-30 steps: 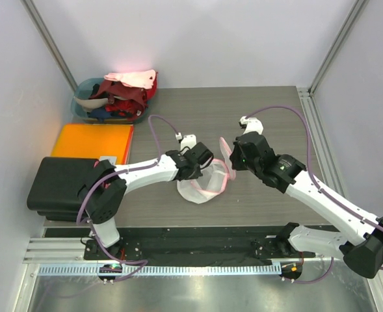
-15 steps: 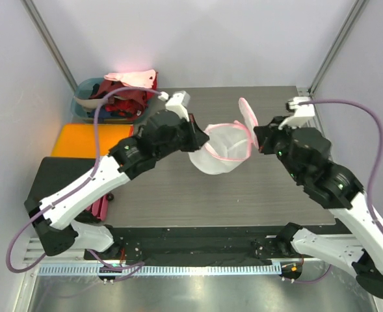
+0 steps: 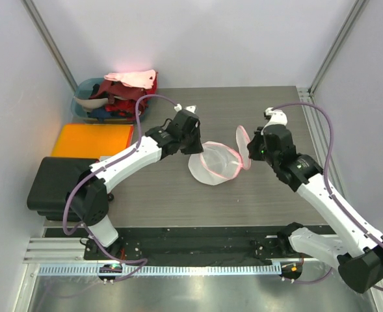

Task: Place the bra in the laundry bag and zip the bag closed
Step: Open the laundry bag at the center of the board.

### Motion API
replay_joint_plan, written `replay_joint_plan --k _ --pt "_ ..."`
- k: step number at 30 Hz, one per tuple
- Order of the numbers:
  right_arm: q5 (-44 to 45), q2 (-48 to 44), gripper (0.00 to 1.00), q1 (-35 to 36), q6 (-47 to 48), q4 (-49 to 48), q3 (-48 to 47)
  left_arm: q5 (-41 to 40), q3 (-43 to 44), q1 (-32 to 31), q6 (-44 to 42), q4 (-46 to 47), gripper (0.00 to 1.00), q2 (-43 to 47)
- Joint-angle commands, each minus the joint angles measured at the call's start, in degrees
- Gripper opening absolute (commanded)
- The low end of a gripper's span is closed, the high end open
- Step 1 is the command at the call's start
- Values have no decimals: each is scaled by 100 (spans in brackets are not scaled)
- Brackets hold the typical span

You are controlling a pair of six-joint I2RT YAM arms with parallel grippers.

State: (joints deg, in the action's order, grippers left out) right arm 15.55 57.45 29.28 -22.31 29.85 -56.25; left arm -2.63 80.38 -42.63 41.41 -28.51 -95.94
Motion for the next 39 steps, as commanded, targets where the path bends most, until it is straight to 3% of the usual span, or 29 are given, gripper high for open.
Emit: replay_joint_plan --k 1,5,12,13,14,15,16,17,18,19,20,23,26,29,31,34,39 --pt "-1473 -155 1 -948 -720 -769 148 114 461 62 -194 197 0 41" --pt "-3623 -77 1 -2055 -1460 -1418 771 149 435 185 -265 48 0 -100" --pt "-5061 -216 2 -3365 -2506 -2430 1756 131 -22 352 -361 126 0 110" --pt "-5140 -208 6 -3480 -2707 -2553 1975 140 -101 378 -370 153 0 154" --pt "-5176 -182 16 -3568 -2700 -2545 2047 158 -127 387 -370 162 0 163" --pt "-5098 -147 20 -3630 -2587 -2502 2091 167 -154 396 -388 179 0 172" --pt "-4862 -25 25 -3683 -2281 -1779 1935 167 -189 422 -397 179 0 181" --pt "-4460 29 45 -3657 -1539 -1276 1777 167 -198 422 -405 171 0 181" --pt "-3333 82 53 -3631 -1148 -897 1645 175 -207 431 -440 144 0 181" --pt "-2782 91 59 -3457 -892 -223 1348 158 -242 449 -449 144 0 181" --pt "-2298 47 72 -3368 -594 -68 1240 149 -259 466 -458 144 0 198" --pt "-1715 -190 82 -2859 -556 118 915 27 -277 493 -467 83 0 181" --pt "-1309 115 86 -1901 -450 197 563 17 -312 501 -476 74 0 164" --pt "-1807 677 84 -1191 -459 -136 536 -61 -330 501 -502 13 0 155" --pt "-1985 934 77 -978 -739 -575 694 -184 -382 510 -485 -5 1 163" --pt "-2056 1224 74 -845 -1038 -1375 1036 -255 -409 519 -476 -58 11 163" --pt "-1582 1856 73 -836 -846 -1482 949 -246 -567 519 -449 -32 18 269"
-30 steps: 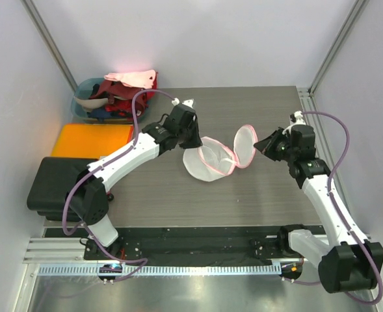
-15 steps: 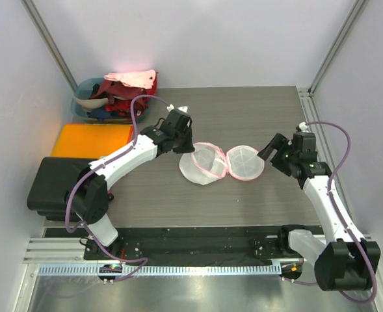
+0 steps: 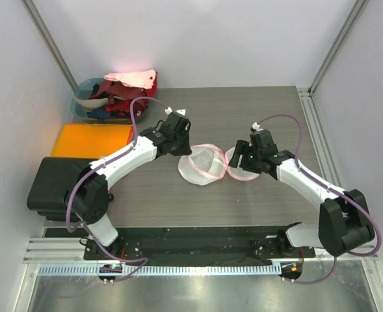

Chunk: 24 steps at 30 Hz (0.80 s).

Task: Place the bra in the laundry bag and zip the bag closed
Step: Open the laundry bag at the center of the board, then pick up the bra from the bin.

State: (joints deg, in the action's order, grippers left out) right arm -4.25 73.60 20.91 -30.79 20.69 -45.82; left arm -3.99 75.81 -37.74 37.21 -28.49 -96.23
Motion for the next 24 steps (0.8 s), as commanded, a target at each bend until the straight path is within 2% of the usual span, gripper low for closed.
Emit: replay_joint_plan --k 1,3,5,6,7,9,10,13,16,18,22,24 --pt "399 321 73 -8 81 -575 -128 -111 -136 29 -21 -34 18 315" --pt "399 470 72 -8 134 -601 -164 -128 -181 29 -12 -69 18 315" --pt "373 611 71 10 195 -627 -164 -146 -207 29 -21 -104 25 359" --pt "346 620 72 10 213 -636 -155 -207 -216 29 -30 -113 30 385" --pt "329 620 72 45 239 -627 -164 -268 -225 29 -47 -122 42 490" --pt "398 559 72 98 327 -505 -207 -444 -233 38 -152 -148 52 639" --pt "399 524 73 202 345 -443 -225 -462 -225 64 -188 -165 60 727" --pt "671 357 79 335 424 -189 -339 -445 -58 345 -267 -262 70 1017" --pt "821 269 83 370 477 67 -454 -183 179 889 -381 -227 73 1141" --pt "925 216 85 379 451 215 -585 29 407 1521 -294 -149 73 1089" --pt "970 67 85 397 608 409 -901 328 566 2664 443 753 65 896" --pt "909 5 86 414 688 550 -1112 644 575 3280 1154 1238 61 589"
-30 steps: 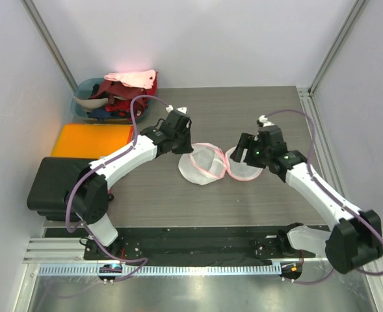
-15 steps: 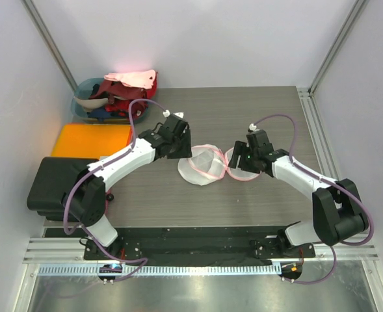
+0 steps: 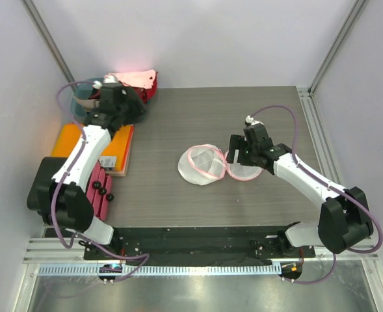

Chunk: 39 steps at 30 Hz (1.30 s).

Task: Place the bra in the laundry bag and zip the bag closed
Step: Pick up the bra from the bin.

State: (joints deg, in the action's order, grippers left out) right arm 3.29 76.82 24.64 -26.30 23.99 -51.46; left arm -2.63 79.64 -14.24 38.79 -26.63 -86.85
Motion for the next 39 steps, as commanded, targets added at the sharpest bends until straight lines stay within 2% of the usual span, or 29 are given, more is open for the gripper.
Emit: replay_joint_plan --k 1,2,5,10,16,21,26,27,31,34,35,39 --pt "59 -342 86 49 283 246 -601 562 288 1088 1191 1473 58 -498" --pt "-3 -378 86 49 310 282 -654 597 359 1316 1558 1651 57 -648" --pt "-214 -483 86 67 354 273 -699 598 938 1572 1930 2109 56 -1342" --pt "-259 -492 86 76 477 264 -663 -333 2308 1591 2431 1820 56 -2641" --pt "-250 -492 86 76 530 264 -611 -1124 2925 1591 2985 1819 56 -3373" --pt "-250 -536 86 84 512 176 -523 -1012 3058 1644 2942 2556 55 -3856" --pt "-250 -554 86 76 460 98 -479 -766 3418 1758 2986 2637 53 -4357" --pt "-241 -554 86 76 425 80 -461 -695 3418 1793 2986 2985 51 -4471" --pt "-206 -501 86 84 319 9 -409 -563 3558 1811 2977 3418 46 -4744" --pt "-171 -440 86 102 240 1 -400 -449 3944 1828 2951 3525 38 -5017" --pt "-145 -431 86 111 231 -8 -408 -379 4198 1828 2924 3490 31 -5078" --pt "-101 -378 86 207 161 -8 -417 -247 4438 1828 2828 3489 19 -5184"
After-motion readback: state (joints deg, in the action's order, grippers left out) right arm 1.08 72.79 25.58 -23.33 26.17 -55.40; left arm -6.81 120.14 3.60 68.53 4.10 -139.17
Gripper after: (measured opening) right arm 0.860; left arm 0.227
